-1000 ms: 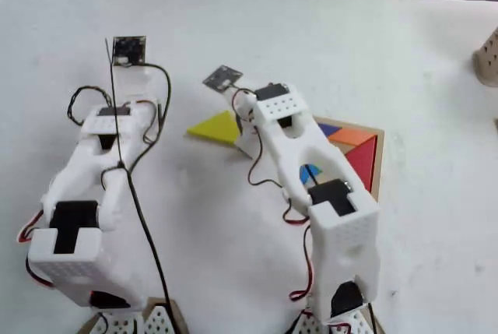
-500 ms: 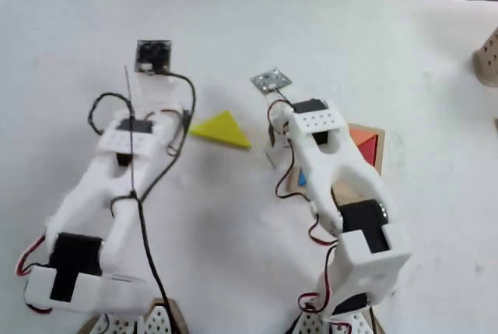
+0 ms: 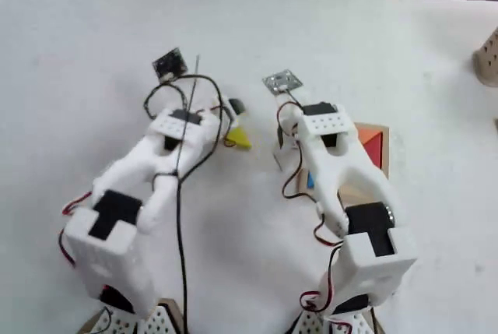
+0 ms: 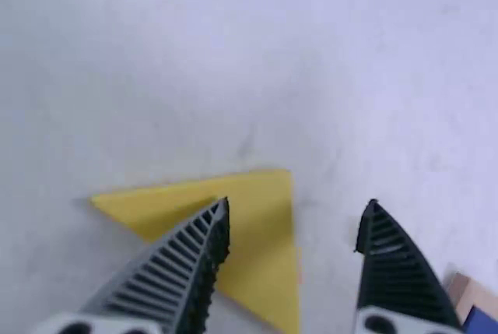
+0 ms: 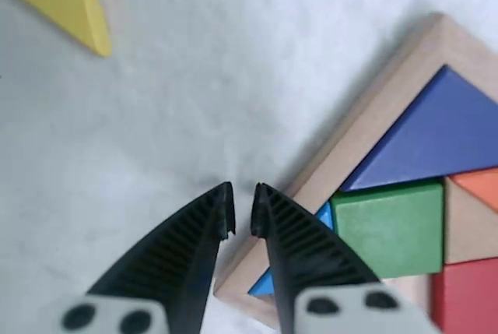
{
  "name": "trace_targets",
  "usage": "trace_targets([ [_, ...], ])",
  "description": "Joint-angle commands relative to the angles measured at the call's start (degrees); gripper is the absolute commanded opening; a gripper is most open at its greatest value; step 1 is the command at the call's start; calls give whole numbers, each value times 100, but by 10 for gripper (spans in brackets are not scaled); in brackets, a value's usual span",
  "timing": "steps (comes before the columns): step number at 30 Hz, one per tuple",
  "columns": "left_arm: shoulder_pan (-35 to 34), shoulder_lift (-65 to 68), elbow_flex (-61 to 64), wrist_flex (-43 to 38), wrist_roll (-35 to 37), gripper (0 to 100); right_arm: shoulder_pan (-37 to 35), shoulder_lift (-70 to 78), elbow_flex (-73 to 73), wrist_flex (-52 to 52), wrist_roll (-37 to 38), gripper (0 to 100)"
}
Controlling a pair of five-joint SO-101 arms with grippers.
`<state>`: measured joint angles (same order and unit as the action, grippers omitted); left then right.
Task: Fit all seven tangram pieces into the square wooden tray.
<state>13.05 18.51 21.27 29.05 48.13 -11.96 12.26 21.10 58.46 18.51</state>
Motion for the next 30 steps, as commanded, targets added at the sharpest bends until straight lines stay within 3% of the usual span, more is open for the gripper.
trace_targets([
  [1, 22, 409, -1064, 492, 167, 272, 66, -198, 18, -154, -26, 63],
  [9, 22, 752, -1187, 633, 308, 271, 57, -198, 18, -163, 158, 63],
  [16, -40, 752, -1196, 1371, 396, 272, -13, -198, 18, -180, 255, 63],
  [24, 101, 215, -1134, 1934, 343, 272, -40, -189, 18, -189, 255, 63],
  [30, 119, 567, -1196, 1960, 88, 273, -40, -189, 18, -189, 255, 63],
])
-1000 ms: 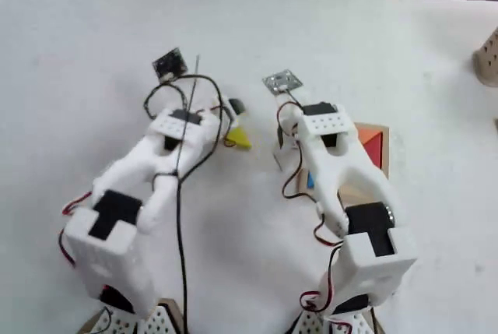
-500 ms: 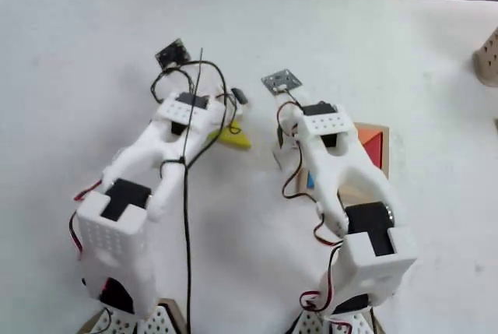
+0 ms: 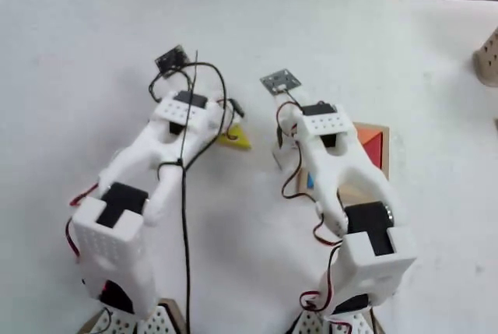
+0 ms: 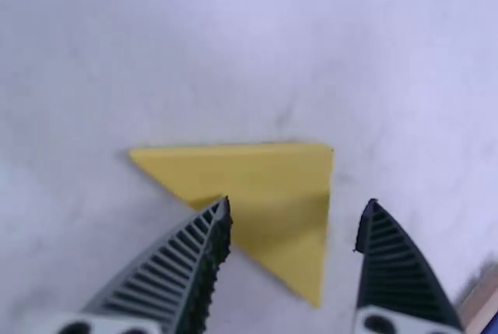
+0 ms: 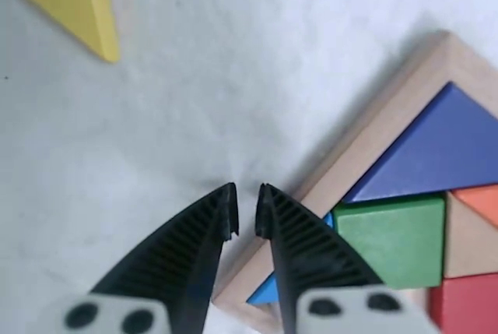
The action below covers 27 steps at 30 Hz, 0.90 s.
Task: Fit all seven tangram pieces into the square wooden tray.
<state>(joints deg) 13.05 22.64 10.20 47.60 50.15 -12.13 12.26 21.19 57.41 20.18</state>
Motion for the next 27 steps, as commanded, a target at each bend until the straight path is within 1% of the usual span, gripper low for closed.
trace_targets([
  [1, 127, 251, -123, 53, -114, 273, -22, -189, 9, -84, 88, 63],
  [4, 101, 444, -352, 35, -114, 273, -22, -189, 9, -84, 70, 63],
  [10, 127, 497, -396, 202, -114, 273, -22, -189, 9, -84, 70, 63],
  [15, 101, 488, -431, 651, -123, 273, -22, -189, 9, -84, 88, 63],
  [20, 136, 488, -431, 862, -123, 325, -22, -189, 9, -84, 88, 63],
  [27, 75, 523, -554, 826, -123, 329, -22, -189, 9, -84, 88, 63],
])
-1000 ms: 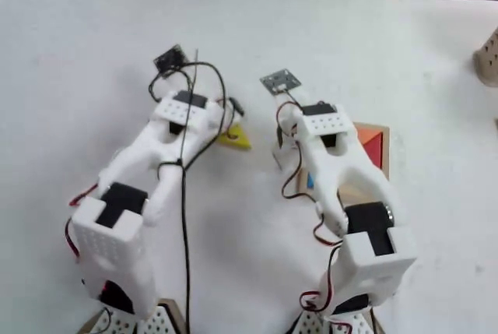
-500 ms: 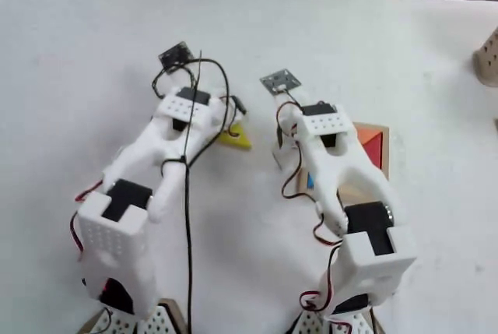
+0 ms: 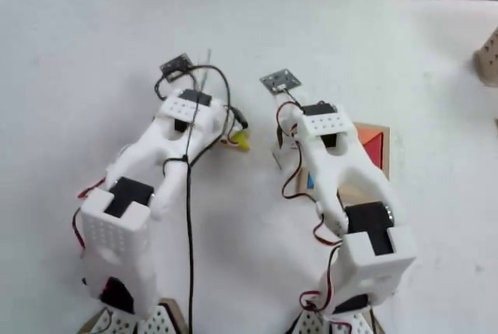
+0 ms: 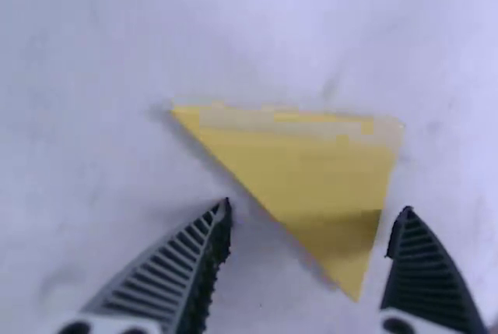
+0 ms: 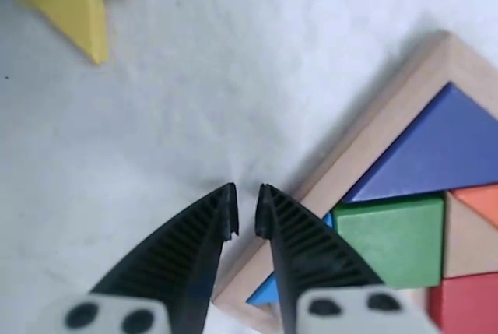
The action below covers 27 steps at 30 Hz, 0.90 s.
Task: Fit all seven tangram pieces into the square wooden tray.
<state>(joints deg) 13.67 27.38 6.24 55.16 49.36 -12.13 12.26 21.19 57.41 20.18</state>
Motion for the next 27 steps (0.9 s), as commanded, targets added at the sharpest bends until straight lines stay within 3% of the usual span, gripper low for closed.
trace_targets([
  [1, -22, 48, -158, 70, -44, 329, -22, -189, 9, -84, 88, 63],
  [20, -1086, -4, -369, 176, 9, 329, -22, -189, 18, -84, 97, 63],
  [27, -1640, 40, -308, 1055, -237, 331, -92, -180, 18, -84, 97, 63],
])
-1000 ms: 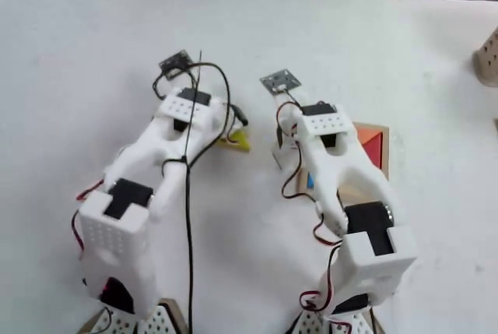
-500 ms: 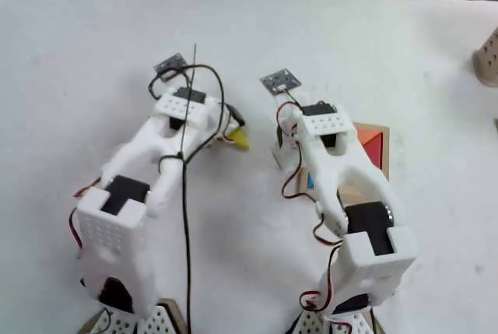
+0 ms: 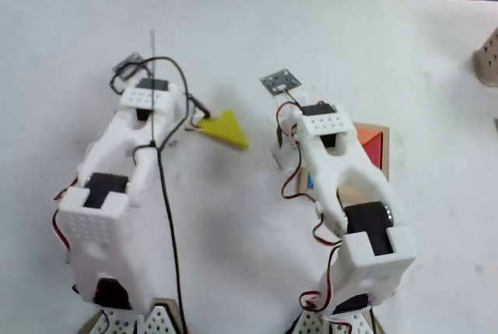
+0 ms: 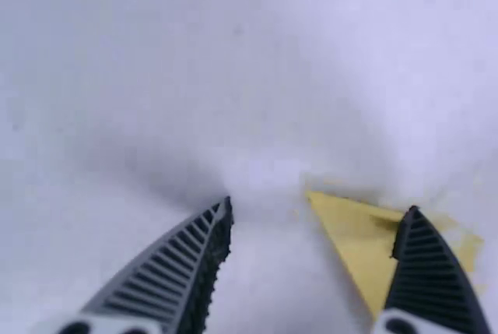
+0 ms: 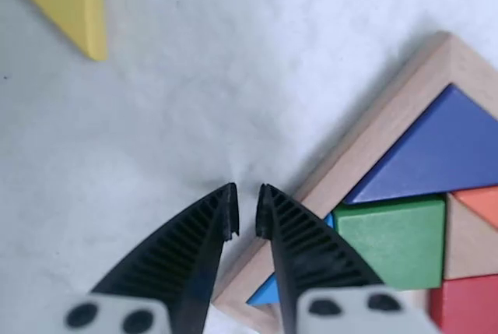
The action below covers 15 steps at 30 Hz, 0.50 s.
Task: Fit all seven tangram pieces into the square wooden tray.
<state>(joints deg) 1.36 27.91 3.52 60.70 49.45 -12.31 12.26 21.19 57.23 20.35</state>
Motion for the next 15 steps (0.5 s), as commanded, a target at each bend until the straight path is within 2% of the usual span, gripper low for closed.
trace_targets([
  [1, -444, -31, 70, 510, -316, 331, -92, -180, 18, -66, 79, 63],
  [5, -330, -66, 202, 387, -404, 330, -92, -180, 26, -66, 237, 63],
  [10, 400, -110, 193, 264, -422, 313, -110, -189, 79, -66, 273, 63],
  [12, 593, -338, 123, 264, -431, 237, -154, -189, 88, -66, 273, 63],
  [15, 655, -936, 88, 255, -800, 33, -154, -189, 88, -66, 273, 63],
])
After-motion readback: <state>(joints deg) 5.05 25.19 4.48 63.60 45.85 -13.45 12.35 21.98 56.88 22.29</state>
